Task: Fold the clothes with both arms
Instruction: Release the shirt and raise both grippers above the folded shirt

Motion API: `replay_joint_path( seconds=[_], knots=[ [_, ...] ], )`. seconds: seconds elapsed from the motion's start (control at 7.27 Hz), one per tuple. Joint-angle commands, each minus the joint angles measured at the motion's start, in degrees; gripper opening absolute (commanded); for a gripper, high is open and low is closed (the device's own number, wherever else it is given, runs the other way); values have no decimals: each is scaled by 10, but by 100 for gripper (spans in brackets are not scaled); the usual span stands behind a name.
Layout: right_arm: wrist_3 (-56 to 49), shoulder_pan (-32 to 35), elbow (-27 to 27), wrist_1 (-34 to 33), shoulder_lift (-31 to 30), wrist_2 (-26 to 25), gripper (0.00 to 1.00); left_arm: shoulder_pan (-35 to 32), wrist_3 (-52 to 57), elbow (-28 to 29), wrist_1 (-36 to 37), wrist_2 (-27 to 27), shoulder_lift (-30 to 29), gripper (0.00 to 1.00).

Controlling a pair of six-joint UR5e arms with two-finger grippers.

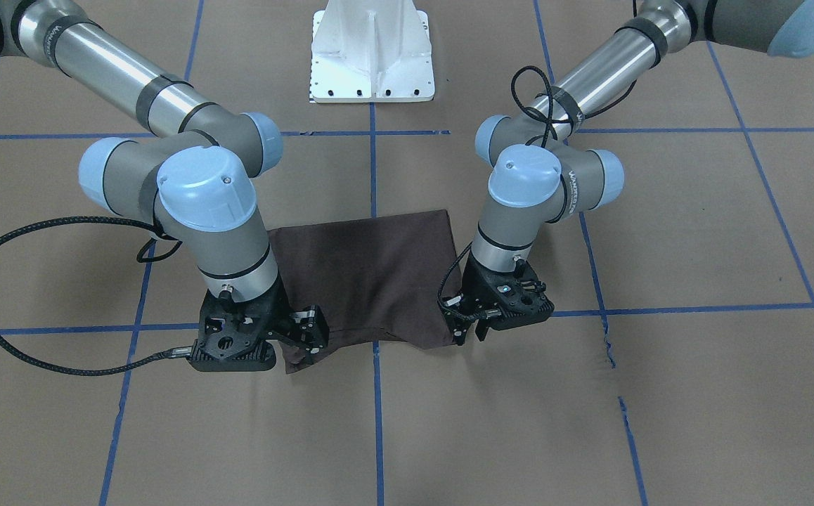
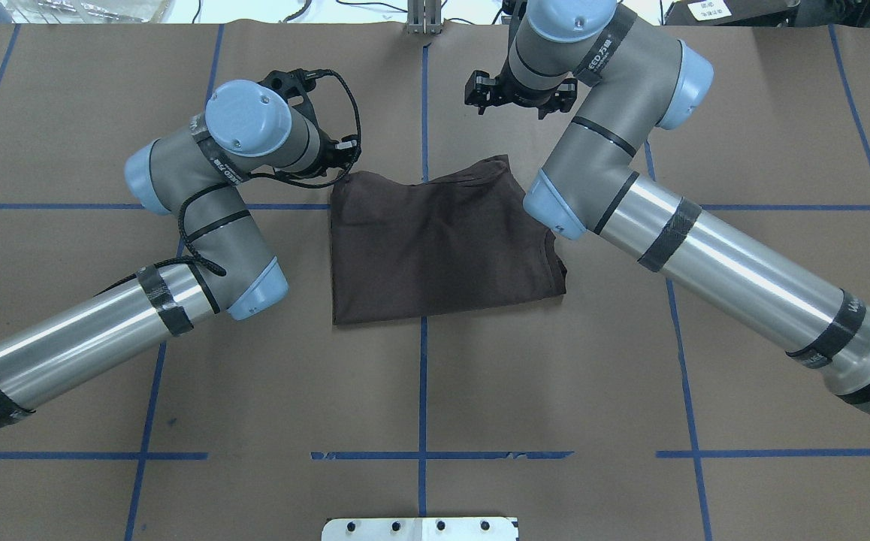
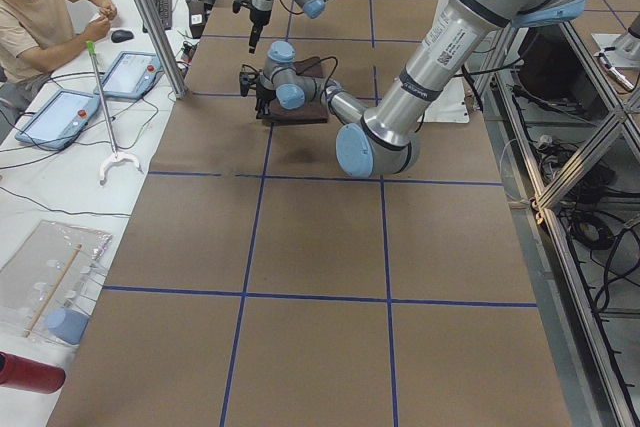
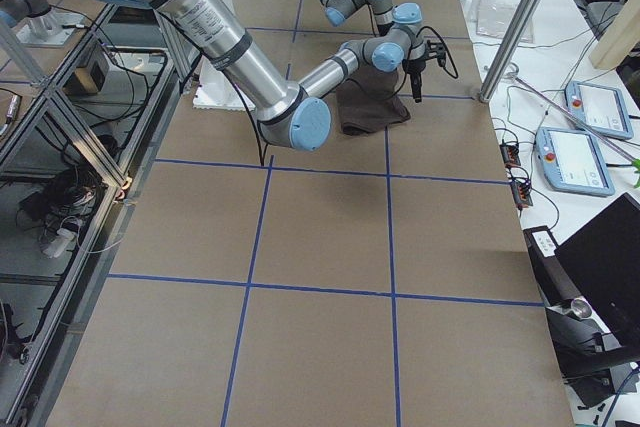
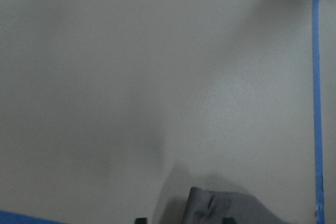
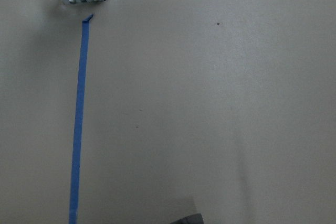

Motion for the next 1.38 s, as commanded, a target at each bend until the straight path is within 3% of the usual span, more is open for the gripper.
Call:
replay_joint_path(
  seconds=[0.0,0.14,0.83,1.1,1.24],
  knots=[
    [-2,2,1,0,-4,0,100,1,1,20,-9,8,-14,16],
    [-2,2,1,0,-4,0,100,1,5,20,-9,8,-12,0],
    [-2,3,1,0,-5,0,100,-10,78,17,-10,10,9,0],
    [-2,3,1,1,-6,0,100,-7,78,16,-24,6,3,71],
    [-2,4,1,1,-6,0,100,-7,78,16,-24,5,0,72]
  ],
)
